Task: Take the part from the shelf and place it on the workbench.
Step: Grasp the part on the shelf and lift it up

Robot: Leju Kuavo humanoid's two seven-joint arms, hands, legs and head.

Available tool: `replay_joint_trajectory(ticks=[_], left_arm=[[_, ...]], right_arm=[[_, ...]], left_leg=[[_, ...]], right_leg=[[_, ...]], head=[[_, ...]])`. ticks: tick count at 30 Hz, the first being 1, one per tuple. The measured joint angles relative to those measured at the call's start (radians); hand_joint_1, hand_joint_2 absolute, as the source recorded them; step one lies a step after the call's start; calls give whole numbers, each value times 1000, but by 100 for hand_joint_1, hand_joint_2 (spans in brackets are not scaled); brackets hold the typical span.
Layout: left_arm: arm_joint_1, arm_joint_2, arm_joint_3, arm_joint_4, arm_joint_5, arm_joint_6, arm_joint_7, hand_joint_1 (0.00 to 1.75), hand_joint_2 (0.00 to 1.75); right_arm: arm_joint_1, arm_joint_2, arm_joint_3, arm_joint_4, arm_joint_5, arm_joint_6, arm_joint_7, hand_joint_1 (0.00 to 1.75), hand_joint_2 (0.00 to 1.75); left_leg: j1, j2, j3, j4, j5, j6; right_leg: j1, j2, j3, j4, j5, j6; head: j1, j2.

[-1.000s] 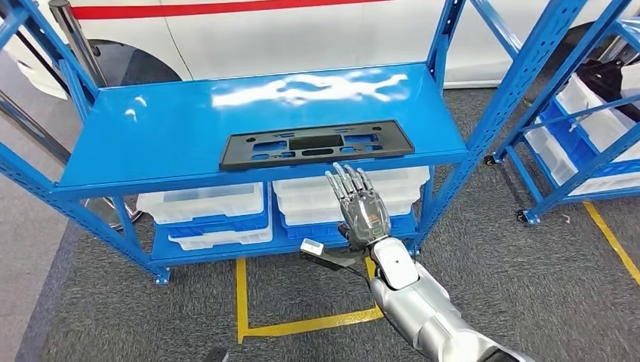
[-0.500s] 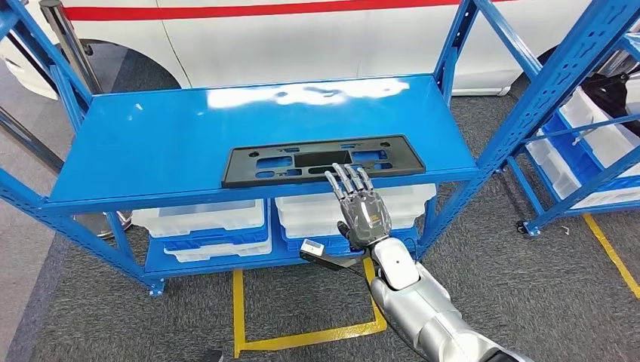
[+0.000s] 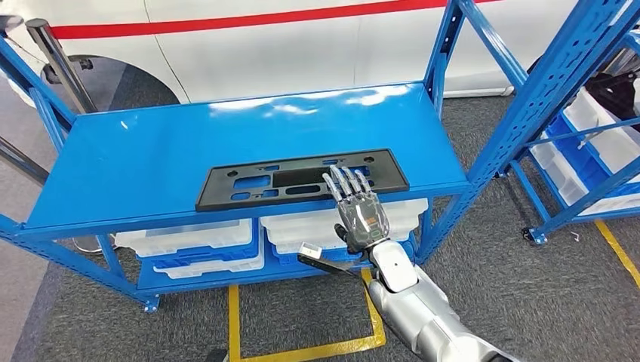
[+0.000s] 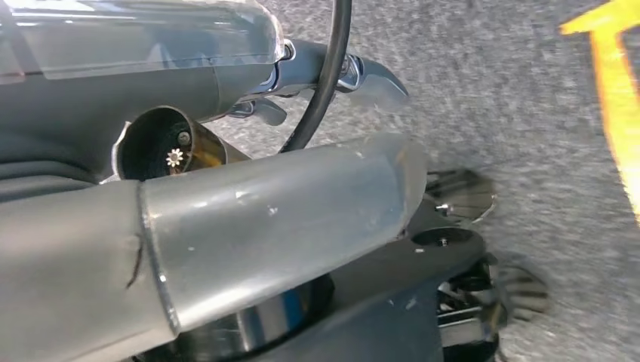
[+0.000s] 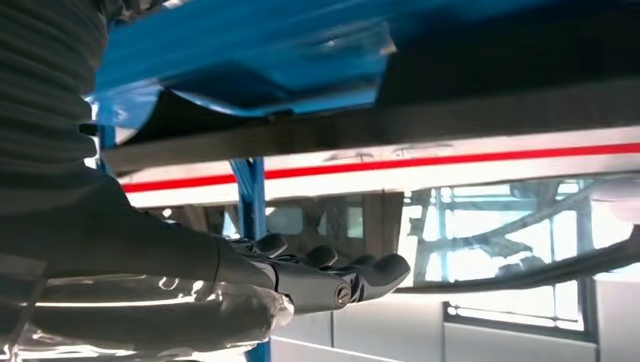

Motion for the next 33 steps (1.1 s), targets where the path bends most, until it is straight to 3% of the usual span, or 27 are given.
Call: replay_joint_trajectory(ticks=[2,3,4,6,7,8,10,13,33], left_arm=[[2,0,0,0,0,0,0,0,0],[3,0,0,0,0,0,0,0,0],[5,0,0,0,0,0,1,0,0],[5,0,0,0,0,0,1,0,0],[5,1,0,1,0,0,1,0,0],[3,2,0,2,0,1,2,0,0],[0,2,-1,3,0,0,1,0,0],[3,1,-1,3,1,-9,-6,0,0],[1,-3,-1,3,19,-16,7,0,0]], right_arm=[[7,7,0,-1,4,2,-6,0,175],[11,11,0,-1,6,3,-9,0,175],[14,16,1,-1,7,4,-12,0,175],[17,26,3,-3,10,7,-17,0,175],[17,31,5,-5,10,8,-19,0,175],[17,35,7,-6,10,9,-21,0,175],[20,41,13,-8,9,12,-30,0,175],[28,51,29,-14,7,19,-51,0,175],[62,84,167,-47,-46,76,-112,0,175]], left_leg=[[-1,0,-89,127,-22,0],[-2,0,-114,146,-4,3],[-4,0,-120,123,35,8],[-11,0,-91,3,135,28],[-17,0,-72,-51,167,38],[-22,1,-57,-89,178,46],[-27,0,-42,-121,170,51],[-24,-2,-32,-144,167,41],[-24,-4,-26,-144,160,46]], right_leg=[[6,-1,14,0,-13,-7],[10,0,24,0,-20,-9],[14,2,35,0,-28,-11],[19,5,59,-1,-45,-11],[22,6,67,-1,-52,-9],[21,5,70,-1,-57,-5],[21,4,69,-3,-60,4],[21,2,72,-11,-55,5],[19,0,86,-31,-57,12]], head=[[0,0],[0,0],[0,0],[1,0],[1,0],[1,0],[1,0],[2,0],[2,0]])
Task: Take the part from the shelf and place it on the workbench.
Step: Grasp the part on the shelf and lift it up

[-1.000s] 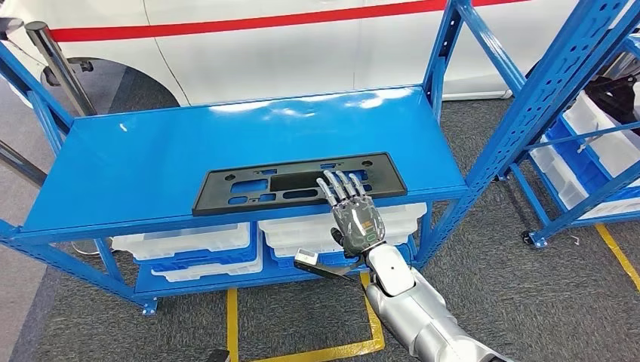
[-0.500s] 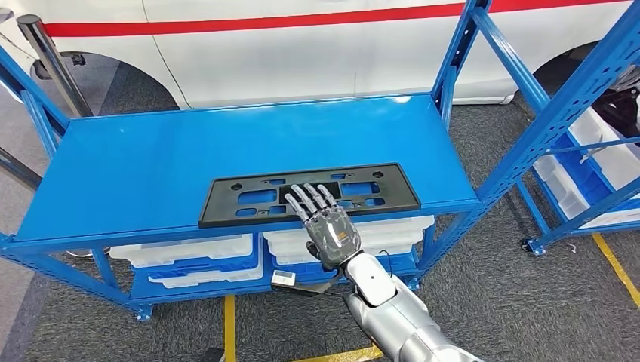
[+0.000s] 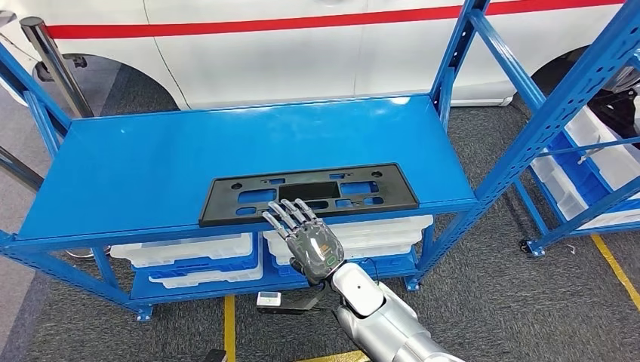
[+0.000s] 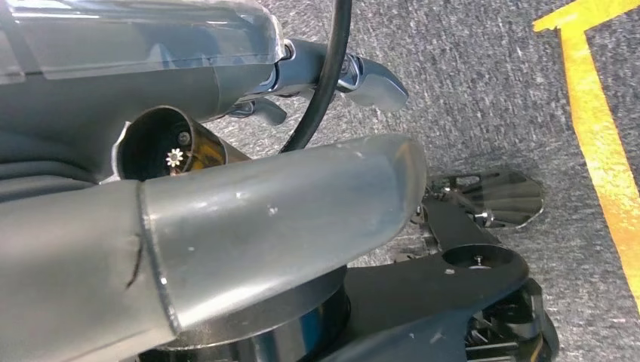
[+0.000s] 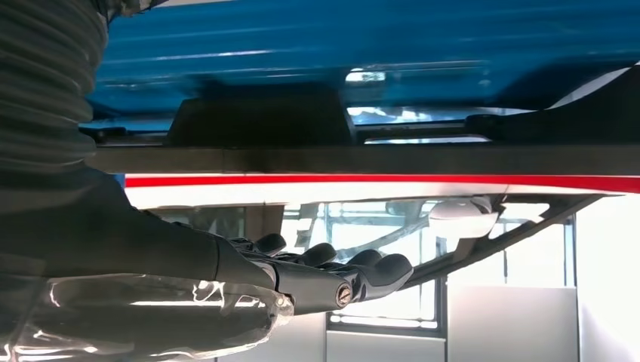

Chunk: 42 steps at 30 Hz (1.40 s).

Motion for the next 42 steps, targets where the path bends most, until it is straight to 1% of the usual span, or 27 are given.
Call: replay_joint_trajectory(ticks=[5,7,9,11,13,14,15,16,18,19,20,21,23,25,26,27,29,30,31,32,33,34,35,37,40,41,42], left_arm=[[0,0,0,0,2,4,4,0,0],[0,-1,-1,0,1,8,4,0,0],[0,-2,-4,0,-2,12,4,0,0],[0,-4,-7,0,-4,13,4,0,0],[-1,-4,-10,0,-5,13,4,0,0],[-1,-4,-12,0,-5,13,4,0,0],[0,-4,-14,0,-5,13,5,0,0],[1,-5,-15,0,-5,13,5,0,0],[2,-5,-18,0,-5,13,5,0,0],[1,-4,-19,0,-5,13,5,0,0],[0,-4,-20,0,-5,14,5,0,0],[0,-3,-21,1,-5,14,5,0,0],[1,-3,-24,1,-5,14,6,0,0],[0,-3,-24,1,-5,14,7,0,0],[-1,-3,-24,1,-5,14,7,0,0],[-2,-3,-24,1,-5,15,7,0,0],[0,-3,-25,1,-5,16,8,0,0],[1,-3,-25,1,-5,16,9,0,0],[3,-3,-25,1,-5,16,10,0,0],[3,-3,-25,1,-5,17,10,0,0],[3,-3,-25,1,-5,18,10,0,0],[3,-2,-25,2,-5,18,10,0,0],[2,-1,-25,2,-5,19,10,0,0],[0,1,-25,3,-5,19,10,0,0],[2,0,-26,3,-5,19,10,0,0],[2,0,-26,3,-5,20,10,0,0],[2,-1,-26,3,-5,20,10,0,0]], right_arm=[[2,3,17,-1,-14,1,2,0,175],[1,3,22,-2,-25,1,5,0,175],[0,5,26,-5,-37,1,8,0,175],[-3,5,30,-9,-46,1,12,0,175],[-3,3,33,-10,-53,2,17,0,175],[-1,1,34,-9,-55,2,19,0,175],[2,-1,34,-9,-57,2,20,0,175],[3,-3,34,-9,-57,1,20,0,175],[2,-5,34,-9,-58,1,21,0,175],[1,-5,35,-9,-59,2,21,0,175],[1,-6,36,-9,-60,2,22,0,175],[2,-7,37,-9,-61,2,22,0,175],[3,-8,38,-10,-64,2,22,0,175],[2,-8,38,-11,-68,1,22,0,175],[1,-8,38,-12,-69,1,22,0,175],[0,-8,39,-12,-70,1,22,0,175],[1,-8,39,-12,-72,1,22,0,175],[3,-8,39,-12,-72,1,22,0,175],[3,-8,39,-12,-72,1,22,0,175],[3,-8,40,-12,-73,1,22,0,175],[3,-8,40,-12,-73,1,23,0,175],[2,-8,40,-12,-74,1,23,0,175],[1,-8,41,-13,-74,1,23,0,175],[0,-8,42,-14,-75,0,25,0,175],[-1,-8,43,-19,-76,-2,25,0,175],[-2,-8,43,-21,-76,-3,25,0,175],[-3,-9,43,-22,-77,-3,25,0,175]], left_leg=[[0,0,0,1,-1,0],[-3,-1,1,1,-3,7],[2,1,13,-17,1,16],[10,4,30,-40,7,21],[12,6,39,-46,5,23],[14,6,41,-45,3,21],[17,6,44,-43,-1,18],[21,5,48,-40,-6,12],[31,3,54,-26,-22,-4],[33,2,53,-14,-32,-14],[33,1,50,-5,-40,-24],[31,0,47,0,-45,-33],[32,1,48,-1,-48,-46],[36,3,43,20,-63,-53],[37,4,26,57,-81,-54],[37,4,-4,115,-105,-54],[35,4,-81,247,-144,-52],[33,4,-108,283,-141,-50],[32,4,-118,284,-121,-46],[28,4,-108,242,-81,-39],[24,4,-87,178,-36,-29],[18,4,-64,121,-4,-19],[12,4,-43,73,16,-10],[4,4,-26,39,8,0],[10,4,-6,4,2,5],[13,5,4,-7,2,8],[16,6,11,-12,1,11]], right_leg=[[1,0,0,-1,0,0],[-1,0,2,-5,1,5],[1,-1,4,-4,-3,12],[1,-2,-21,53,-33,20],[-10,-2,-93,186,-86,29],[-16,-2,-131,245,-100,34],[-23,-2,-157,277,-97,40],[-30,-3,-163,267,-72,46],[-43,-5,-128,156,12,61],[-46,-6,-107,97,40,66],[-47,-6,-93,60,54,64],[-46,-5,-89,46,52,57],[-41,-1,-93,51,43,35],[-40,0,-85,47,40,18],[-40,-1,-79,45,37,10],[-37,-2,-73,43,34,4],[-29,-3,-63,43,25,-7],[-25,-2,-58,43,20,-11],[-21,0,-51,43,15,-13],[-17,2,-41,43,9,-14],[-15,4,-31,43,2,-13],[-12,5,-24,42,-4,-11],[-11,6,-19,41,-9,-8],[-11,5,-19,37,-13,1],[-10,0,-19,41,-23,17],[-10,-1,-33,71,-39,22],[-12,-2,-61,123,-61,25]], head=[[0,0],[0,0],[0,0],[1,0],[1,0],[1,0],[1,0],[1,0],[2,0],[3,0],[4,0],[5,0],[4,0],[3,0],[3,0],[2,0],[2,0],[2,0],[2,0],[2,0],[2,0],[2,0],[2,0],[3,0],[3,0],[4,0],[4,0]])
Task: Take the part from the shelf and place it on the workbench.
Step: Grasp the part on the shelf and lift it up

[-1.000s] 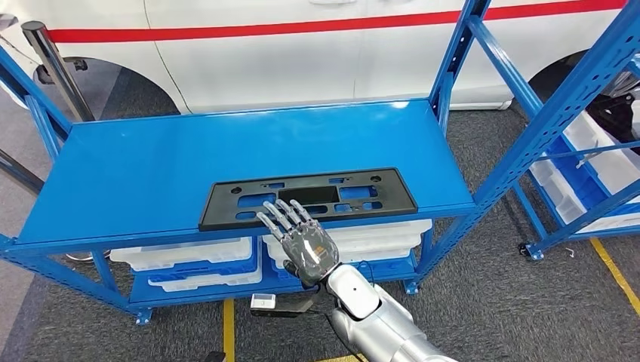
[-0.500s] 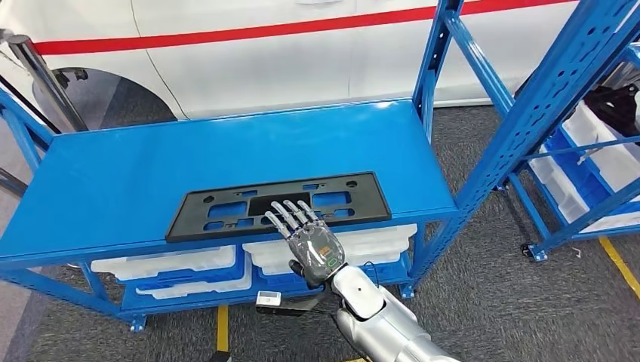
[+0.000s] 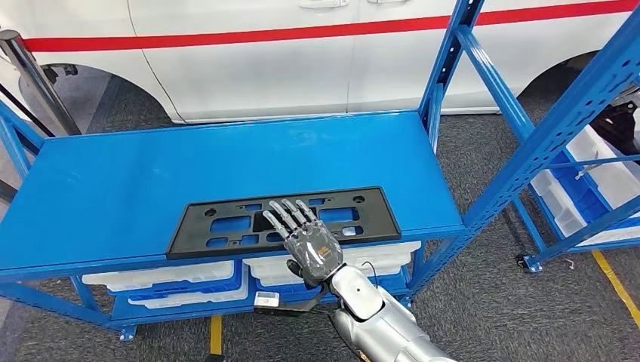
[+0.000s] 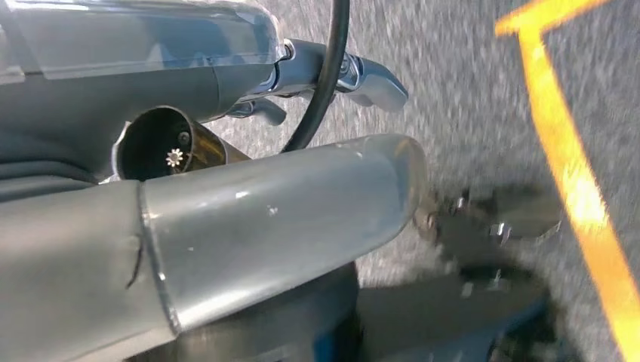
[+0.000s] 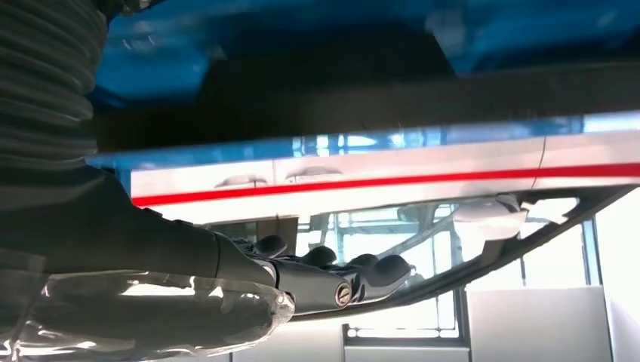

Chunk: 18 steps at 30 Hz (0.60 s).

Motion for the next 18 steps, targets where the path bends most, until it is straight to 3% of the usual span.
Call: replay_joint_trajectory(ticks=[2,3,4,6,8,13,15,17,18], left_arm=[[-3,0,0,0,0,1,0,0,0],[-3,0,0,0,1,0,0,0,0],[-2,-1,-1,0,1,0,0,0,0],[0,-2,-2,0,2,0,0,0,0],[-1,-2,-3,0,3,0,0,0,0],[-3,-2,-5,0,3,1,0,0,0],[-3,-2,-5,0,3,1,0,0,0],[-2,-3,-6,0,3,1,0,0,0],[-1,-3,-6,0,3,1,0,0,0]], right_arm=[[2,-2,2,0,-1,0,-2,0,175],[6,-3,4,0,-1,0,-4,0,175],[9,-4,5,-1,-2,1,-8,0,175],[11,-5,9,-5,-4,2,-15,0,175],[12,-4,16,-11,-6,4,-18,0,175],[17,1,23,-22,-8,5,-21,0,175],[16,4,23,-26,-9,5,-21,0,175],[18,6,26,-27,-9,6,-21,0,175],[19,6,28,-27,-9,6,-22,0,175]], left_leg=[[0,0,7,-1,-7,5],[0,-1,11,1,-12,5],[1,-2,15,3,-17,4],[2,-3,28,11,-32,-2],[-1,-5,34,21,-47,-12],[0,-3,32,35,-66,-40],[2,-2,-4,114,-107,-48],[3,-2,-75,243,-155,-54],[3,-2,-103,286,-161,-56]], right_leg=[[-4,0,-79,126,-37,6],[-6,0,-109,162,-36,9],[-9,0,-121,163,-15,11],[-14,-2,-95,64,70,12],[-13,-2,-54,-40,119,6],[-11,2,-30,-80,111,-22],[-14,0,-19,-89,109,-32],[-12,-2,-14,-90,105,-38],[-12,-1,-12,-90,103,-40]], head=[[0,0],[1,0],[1,0],[1,0],[1,0],[0,0],[-1,0],[-2,0],[-2,0]])
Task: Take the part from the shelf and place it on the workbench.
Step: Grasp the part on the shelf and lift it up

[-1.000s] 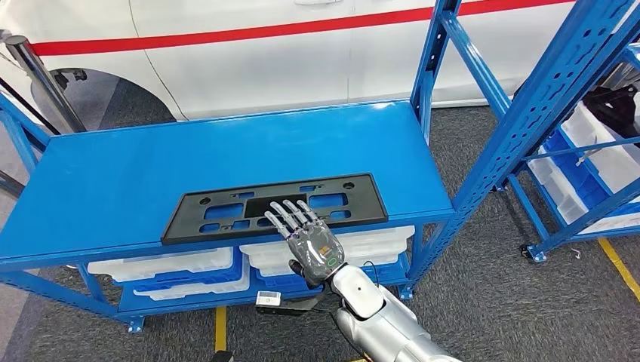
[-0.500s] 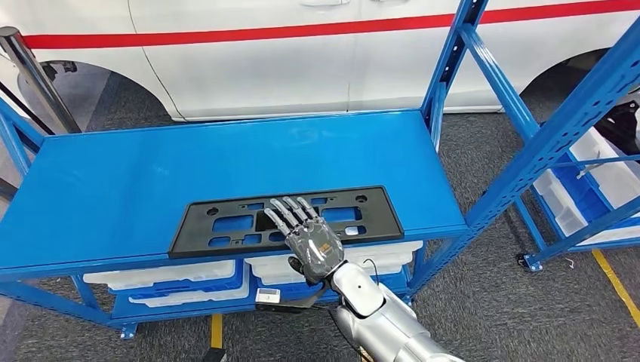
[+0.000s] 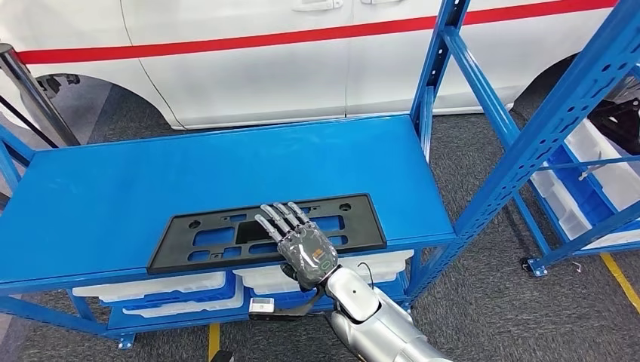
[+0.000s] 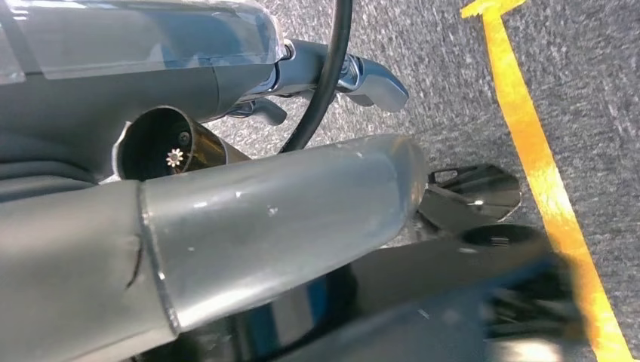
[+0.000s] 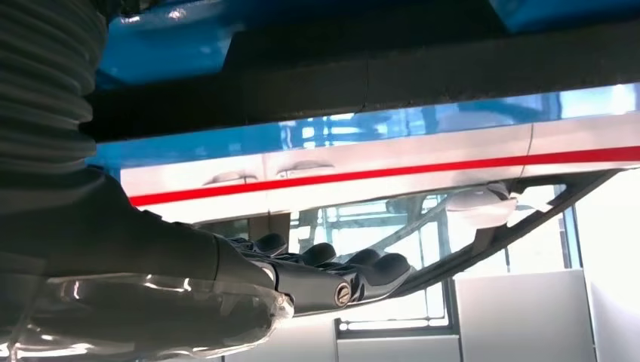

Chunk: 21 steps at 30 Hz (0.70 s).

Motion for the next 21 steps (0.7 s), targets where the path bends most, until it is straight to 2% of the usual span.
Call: replay_joint_trajectory(ticks=[1,2,4,5,6,7,11,17,21], left_arm=[[1,0,0,0,0,0,0,0,0],[2,0,0,0,0,0,0,0,0],[1,0,0,0,0,1,-3,0,0],[0,0,0,0,0,2,-6,0,0],[-1,0,0,0,0,2,-9,0,0],[-2,0,0,0,0,3,-12,0,0],[-1,-2,0,0,1,2,-16,0,0],[-2,-4,0,0,1,2,-18,0,0],[-2,-4,-1,0,2,3,-19,0,0]], right_arm=[[1,0,3,0,0,1,0,0,175],[2,0,6,0,-1,2,-1,0,175],[2,1,11,-3,-5,8,-5,80,175],[2,2,13,-5,-9,14,-9,120,175],[2,3,16,-8,-14,19,-12,161,175],[3,3,20,-11,-19,25,-15,164,175],[9,4,37,-19,-32,33,-24,165,175],[15,4,53,-24,-46,32,-25,170,175],[16,4,54,-29,-54,31,-25,172,175]], left_leg=[[0,0,-12,8,14,0],[1,0,-4,-23,47,1],[0,0,48,-150,125,6],[-2,0,72,-206,145,11],[-4,-1,87,-241,153,15],[-4,-2,93,-255,149,18],[-7,-4,95,-265,150,20],[-10,-4,96,-264,147,31],[-12,-4,96,-264,147,34]], right_leg=[[0,1,3,0,-3,0],[0,2,8,1,-6,0],[1,5,20,1,-15,6],[3,5,23,3,-18,11],[5,6,24,3,-21,16],[8,5,23,4,-22,17],[10,3,25,-2,-21,8],[7,3,30,-14,-16,18],[4,3,31,-15,-16,29]], head=[[0,0],[0,0],[0,0],[0,0],[1,0],[1,0],[1,0],[1,0],[1,0]])
